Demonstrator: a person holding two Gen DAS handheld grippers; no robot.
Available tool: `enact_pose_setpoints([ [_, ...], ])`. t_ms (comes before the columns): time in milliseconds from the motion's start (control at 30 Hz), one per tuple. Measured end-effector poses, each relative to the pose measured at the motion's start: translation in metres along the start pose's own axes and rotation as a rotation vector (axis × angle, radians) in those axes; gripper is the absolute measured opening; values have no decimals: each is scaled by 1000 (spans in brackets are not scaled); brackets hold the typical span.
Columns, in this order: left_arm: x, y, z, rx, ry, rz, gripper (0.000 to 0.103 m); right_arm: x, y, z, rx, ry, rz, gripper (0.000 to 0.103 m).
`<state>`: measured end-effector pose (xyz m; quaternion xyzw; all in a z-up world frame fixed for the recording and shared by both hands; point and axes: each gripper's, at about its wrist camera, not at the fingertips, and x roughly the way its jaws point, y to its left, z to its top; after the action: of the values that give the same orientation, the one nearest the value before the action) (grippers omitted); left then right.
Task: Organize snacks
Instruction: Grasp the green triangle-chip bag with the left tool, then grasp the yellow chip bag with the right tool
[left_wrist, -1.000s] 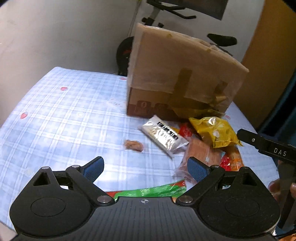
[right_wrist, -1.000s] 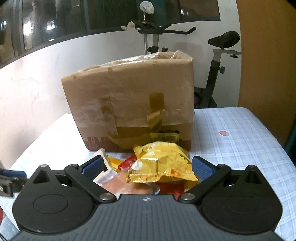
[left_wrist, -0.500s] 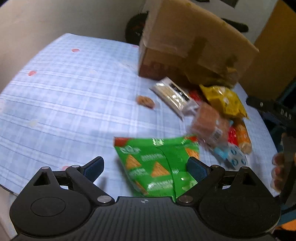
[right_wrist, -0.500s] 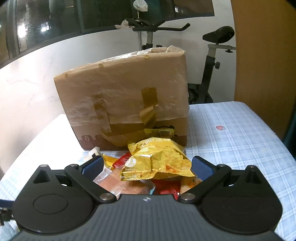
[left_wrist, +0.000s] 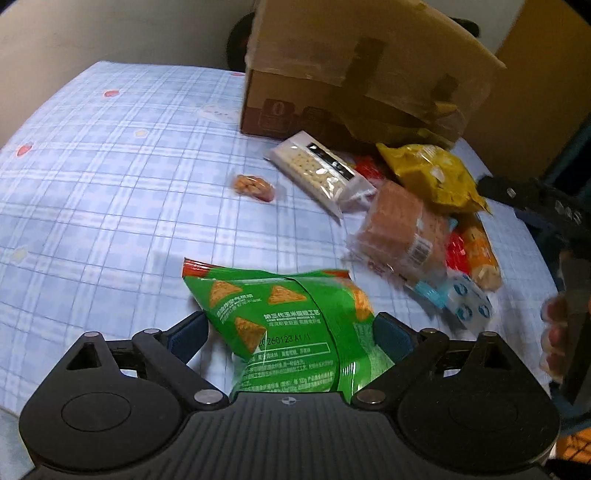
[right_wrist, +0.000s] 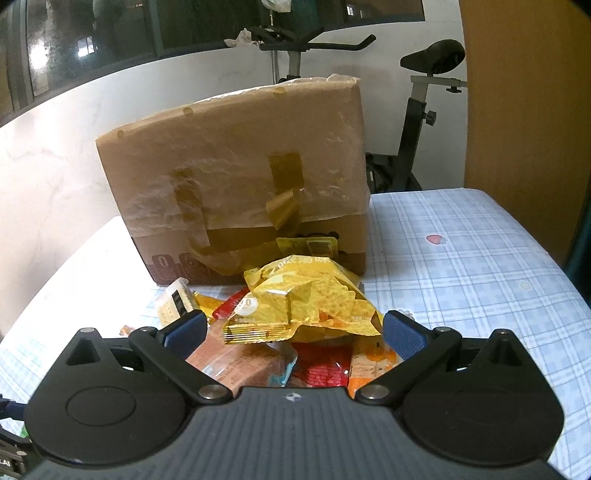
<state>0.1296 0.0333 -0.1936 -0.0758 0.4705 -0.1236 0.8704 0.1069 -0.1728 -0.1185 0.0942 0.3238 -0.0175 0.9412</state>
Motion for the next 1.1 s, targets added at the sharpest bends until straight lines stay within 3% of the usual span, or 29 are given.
enact_pose_setpoints([
  [233,5,15,20,-86,-53,36,88,8,-7,6,-9,3,-7,103],
  [367,4,24,30,-129,-70,27,79,20,-9,17,-32,-4,-15,103],
  [567,5,32,35,-136,-92,39,77,54,-10,31,-62,29,0,103],
  [833,12,38,41,-152,-117,35,78,107,-10,31,-73,151,9,103],
  [1100,15,43,39,-181,-124,8,77,109,-11,27,-51,201,3,96],
])
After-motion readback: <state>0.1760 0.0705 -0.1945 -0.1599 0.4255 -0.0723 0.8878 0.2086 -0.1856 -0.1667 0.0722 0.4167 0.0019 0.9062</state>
